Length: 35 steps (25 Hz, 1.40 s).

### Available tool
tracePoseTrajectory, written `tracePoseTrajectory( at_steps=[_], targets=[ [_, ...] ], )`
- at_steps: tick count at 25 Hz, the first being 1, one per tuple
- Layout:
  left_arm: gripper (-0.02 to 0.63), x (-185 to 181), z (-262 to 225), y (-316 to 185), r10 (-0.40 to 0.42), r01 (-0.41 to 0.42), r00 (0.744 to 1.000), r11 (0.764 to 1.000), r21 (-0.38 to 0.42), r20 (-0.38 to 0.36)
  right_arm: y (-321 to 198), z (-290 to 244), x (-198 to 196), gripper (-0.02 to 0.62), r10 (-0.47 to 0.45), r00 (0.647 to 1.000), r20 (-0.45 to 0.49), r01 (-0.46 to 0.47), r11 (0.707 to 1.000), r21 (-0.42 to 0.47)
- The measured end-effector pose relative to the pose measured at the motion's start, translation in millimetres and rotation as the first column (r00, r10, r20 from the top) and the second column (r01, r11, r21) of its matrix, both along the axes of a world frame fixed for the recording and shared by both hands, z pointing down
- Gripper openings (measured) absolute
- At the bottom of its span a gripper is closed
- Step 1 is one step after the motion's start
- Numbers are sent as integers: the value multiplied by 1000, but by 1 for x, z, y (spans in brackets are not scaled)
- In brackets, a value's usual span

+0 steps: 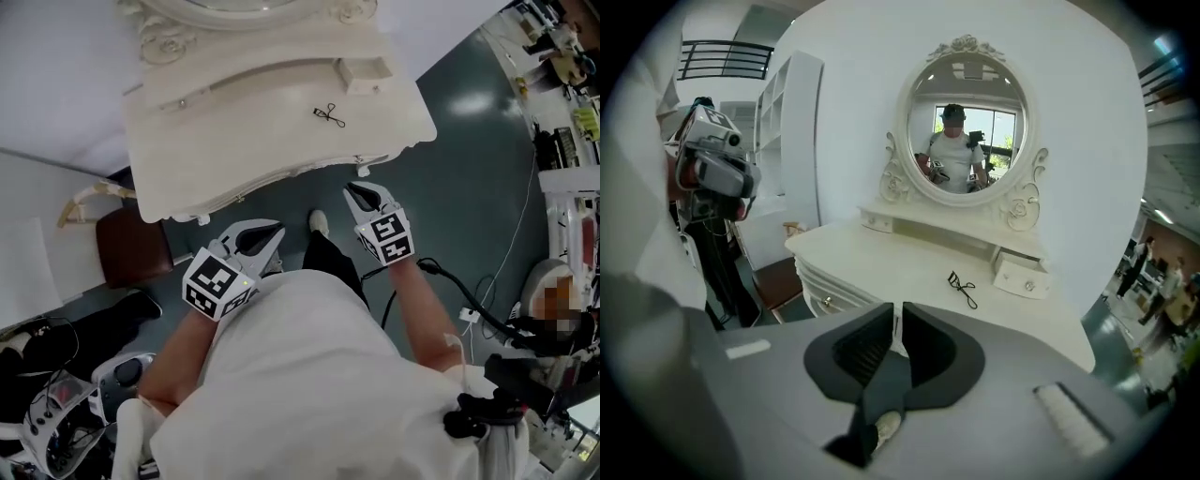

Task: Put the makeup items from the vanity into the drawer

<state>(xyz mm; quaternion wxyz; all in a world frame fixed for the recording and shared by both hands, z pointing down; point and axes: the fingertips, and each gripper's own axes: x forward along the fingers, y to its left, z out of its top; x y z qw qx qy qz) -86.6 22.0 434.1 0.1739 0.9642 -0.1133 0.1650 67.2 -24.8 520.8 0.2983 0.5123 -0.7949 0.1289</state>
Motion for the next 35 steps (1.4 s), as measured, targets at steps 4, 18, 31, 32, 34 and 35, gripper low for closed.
tracePoseTrajectory(
  at_steps=[4, 18, 31, 32, 34, 35],
  targets=[
    [0, 5, -4, -31, -83, 83, 997, 996, -16, 7, -52, 9, 22, 34, -36, 999, -23, 36, 999, -2],
    [0, 64, -19, -133, -331, 335, 941, 941, -53, 74, -206, 72, 67, 75, -291, 953, -84, 281, 954, -109],
    [0, 105, -17, -178, -445, 452, 889, 891, -49, 112, -248, 110, 62, 37, -419, 905, -65, 405, 900, -162],
    [0, 107, -18, -181, -451, 458, 885, 887, -48, 113, -249, 109, 62, 35, -421, 905, -65, 407, 899, -161],
    [0, 109, -18, -185, -462, 469, 880, 882, -47, 111, -249, 107, 63, 31, -427, 902, -61, 414, 897, -158],
    [0, 111, -19, -187, -465, 472, 878, 880, -46, 110, -248, 105, 63, 29, -432, 900, -57, 420, 894, -155]
  ],
)
